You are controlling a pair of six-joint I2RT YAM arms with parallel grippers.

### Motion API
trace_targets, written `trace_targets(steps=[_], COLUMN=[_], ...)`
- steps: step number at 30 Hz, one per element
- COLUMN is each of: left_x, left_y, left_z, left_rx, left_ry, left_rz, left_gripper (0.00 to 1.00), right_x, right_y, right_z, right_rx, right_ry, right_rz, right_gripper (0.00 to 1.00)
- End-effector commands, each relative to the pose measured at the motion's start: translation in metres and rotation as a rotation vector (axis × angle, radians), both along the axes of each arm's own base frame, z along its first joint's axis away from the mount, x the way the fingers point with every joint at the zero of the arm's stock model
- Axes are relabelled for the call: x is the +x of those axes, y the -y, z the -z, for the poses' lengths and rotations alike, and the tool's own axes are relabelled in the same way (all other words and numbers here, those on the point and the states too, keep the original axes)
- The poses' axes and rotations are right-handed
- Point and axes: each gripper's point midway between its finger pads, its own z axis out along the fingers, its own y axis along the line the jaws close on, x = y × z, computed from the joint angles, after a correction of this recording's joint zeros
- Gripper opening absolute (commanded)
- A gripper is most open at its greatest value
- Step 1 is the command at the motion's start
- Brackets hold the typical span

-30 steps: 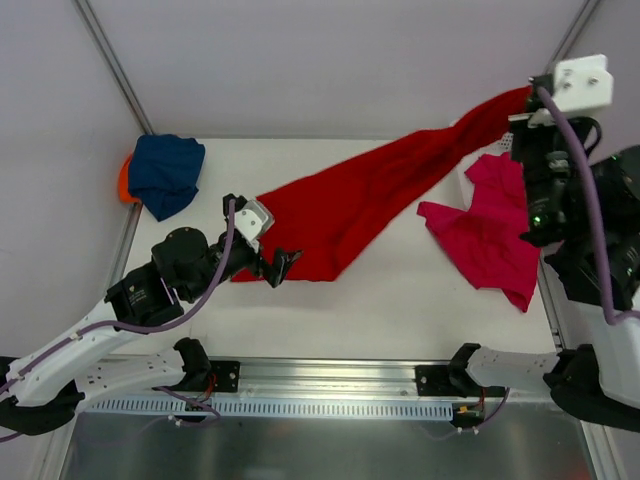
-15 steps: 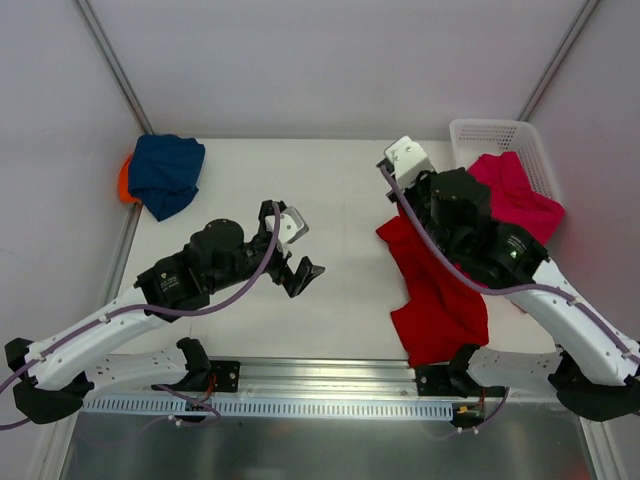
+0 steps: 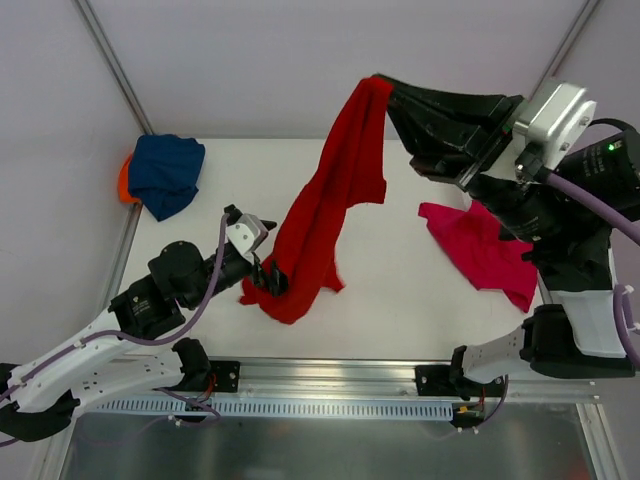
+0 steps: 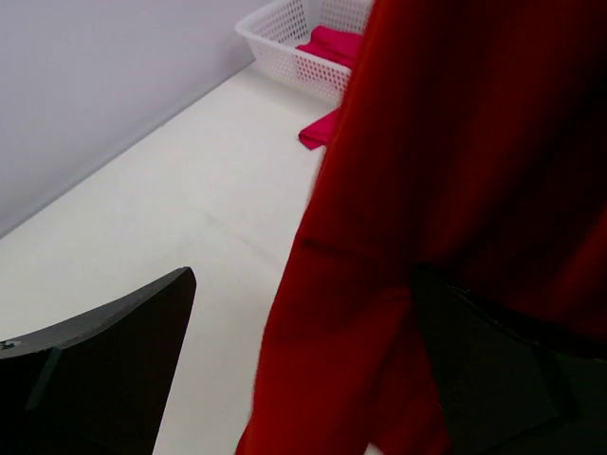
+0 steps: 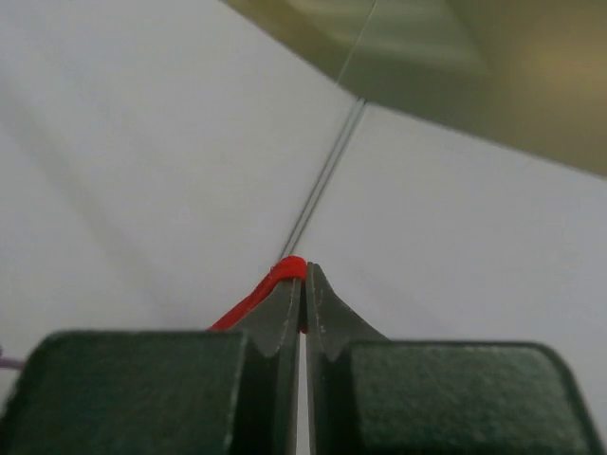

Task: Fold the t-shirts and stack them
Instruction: Flatten out the tshirt

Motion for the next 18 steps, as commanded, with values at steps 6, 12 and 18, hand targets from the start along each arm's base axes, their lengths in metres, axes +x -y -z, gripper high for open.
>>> trace_targets(steps=[6,12,18], left_x=[0.0,-0.001,0.002], left_y=[0.003,0.004,0.011], left_z=[-0.014,-0.009,-0.004], left_rx=[-0.055,-0.049,-0.032], left_ry=[0.035,0.025,0.01], left_rz=[0.009,0.012,0.019], left_gripper=[0.99,0.99,0.99], right_x=[0.056,0.204,0.307], right_y=[-0.016,0.036,0.109], right_z=[-0.049,0.056,0.221], right_rx=[-0.023,-0.283,-0.457], right_ry=[0.496,0.206,-0.1], right_rz=[0.61,1.033,1.246], right_gripper=[0.01,0.01,0.0])
